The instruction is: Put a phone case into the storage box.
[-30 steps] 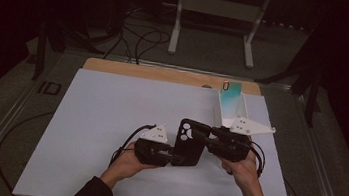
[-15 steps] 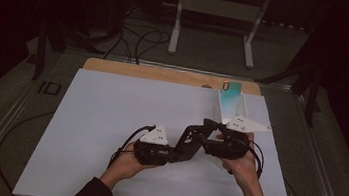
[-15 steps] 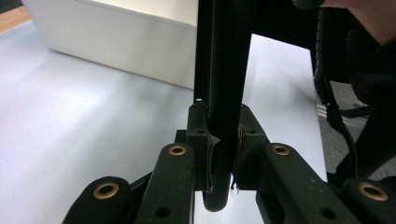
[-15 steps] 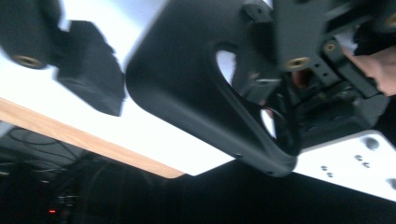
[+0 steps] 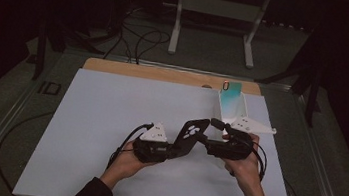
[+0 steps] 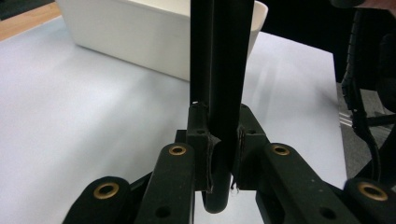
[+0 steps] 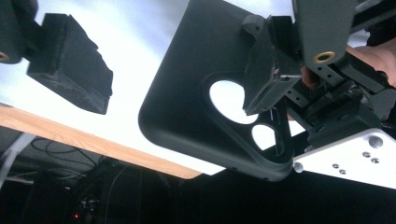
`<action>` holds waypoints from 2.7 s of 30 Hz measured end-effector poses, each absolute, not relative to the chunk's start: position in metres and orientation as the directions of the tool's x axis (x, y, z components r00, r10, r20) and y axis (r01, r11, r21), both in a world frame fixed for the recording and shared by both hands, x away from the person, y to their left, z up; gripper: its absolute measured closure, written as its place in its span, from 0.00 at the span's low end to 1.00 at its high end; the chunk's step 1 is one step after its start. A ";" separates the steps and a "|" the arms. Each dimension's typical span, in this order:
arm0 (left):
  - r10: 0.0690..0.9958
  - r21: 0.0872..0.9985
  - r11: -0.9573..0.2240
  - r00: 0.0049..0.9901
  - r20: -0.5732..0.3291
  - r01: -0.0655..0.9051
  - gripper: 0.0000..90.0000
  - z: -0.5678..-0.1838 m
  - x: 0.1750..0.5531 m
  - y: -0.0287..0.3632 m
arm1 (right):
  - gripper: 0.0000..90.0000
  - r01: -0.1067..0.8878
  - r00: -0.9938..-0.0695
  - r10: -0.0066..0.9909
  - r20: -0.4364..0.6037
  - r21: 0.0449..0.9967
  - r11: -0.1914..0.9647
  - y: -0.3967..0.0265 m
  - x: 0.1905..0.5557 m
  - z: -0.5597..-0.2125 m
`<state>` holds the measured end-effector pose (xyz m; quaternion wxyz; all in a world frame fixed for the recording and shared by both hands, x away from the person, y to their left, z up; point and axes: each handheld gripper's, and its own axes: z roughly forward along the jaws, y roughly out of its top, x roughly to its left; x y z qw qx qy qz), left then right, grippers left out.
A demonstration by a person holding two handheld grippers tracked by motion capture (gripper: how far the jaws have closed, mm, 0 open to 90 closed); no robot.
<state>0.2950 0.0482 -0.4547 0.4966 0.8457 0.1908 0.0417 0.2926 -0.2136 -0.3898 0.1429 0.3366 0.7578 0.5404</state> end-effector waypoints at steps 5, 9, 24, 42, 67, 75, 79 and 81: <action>0.378 0.855 -0.431 0.918 -0.119 0.288 0.90 -0.456 0.295 0.048 | 0.21 0.384 -0.721 0.672 0.169 0.905 0.185 -0.207 0.290 -0.391; 0.378 0.853 -0.435 0.918 -0.119 0.290 0.90 -0.456 0.296 0.047 | 0.19 0.396 -0.716 0.675 0.180 0.900 0.180 -0.202 0.289 -0.391; 0.383 0.848 -0.432 0.914 -0.134 0.306 0.89 -0.460 0.295 0.043 | 0.14 0.425 -0.667 0.714 0.214 0.896 0.129 -0.175 0.291 -0.388; 0.388 0.844 -0.432 0.910 -0.144 0.317 0.89 -0.463 0.294 0.038 | 0.15 0.401 -0.646 0.746 0.160 0.903 0.153 -0.162 0.288 -0.385; 0.451 0.849 -0.412 0.884 -0.125 0.330 0.52 -0.461 0.293 0.053 | 0.16 0.386 -0.636 0.761 0.126 0.907 0.172 -0.165 0.290 -0.385; 0.522 0.861 -0.382 0.847 -0.100 0.337 0.31 -0.457 0.292 0.063 | 0.16 0.389 -0.626 0.770 0.122 0.905 0.172 -0.168 0.292 -0.386; 0.543 0.863 -0.382 0.836 -0.080 0.331 0.24 -0.456 0.291 0.066 | 0.16 0.388 -0.625 0.771 0.120 0.905 0.174 -0.168 0.292 -0.386; 0.559 0.863 -0.385 0.827 -0.064 0.327 0.23 -0.455 0.290 0.068 | 0.16 0.388 -0.625 0.771 0.119 0.905 0.175 -0.168 0.293 -0.386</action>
